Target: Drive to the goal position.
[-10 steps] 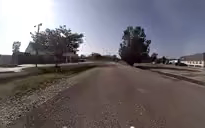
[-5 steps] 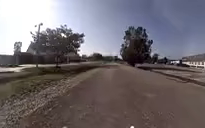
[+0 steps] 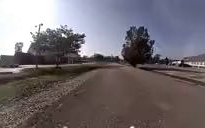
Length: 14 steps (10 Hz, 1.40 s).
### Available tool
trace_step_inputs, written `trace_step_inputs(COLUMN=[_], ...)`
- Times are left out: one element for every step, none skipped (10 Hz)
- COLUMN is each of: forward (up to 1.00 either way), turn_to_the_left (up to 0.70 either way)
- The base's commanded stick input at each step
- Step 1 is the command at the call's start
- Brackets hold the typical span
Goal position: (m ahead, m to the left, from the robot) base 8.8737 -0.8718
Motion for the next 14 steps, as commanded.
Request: trace_step_inputs(forward=[0.70,0.70,0.70,0.70,0.70,0.70,0.70,0.70,0.70,0.70,0.70,0.70,0.70,0.70], turn_to_the_left=[-0.35,-0.35,-0.35,-0.35,-0.35,-0.35,-0.35,-0.33,-0.26,-0.19,-0.12,-0.04,0.00,0.00])
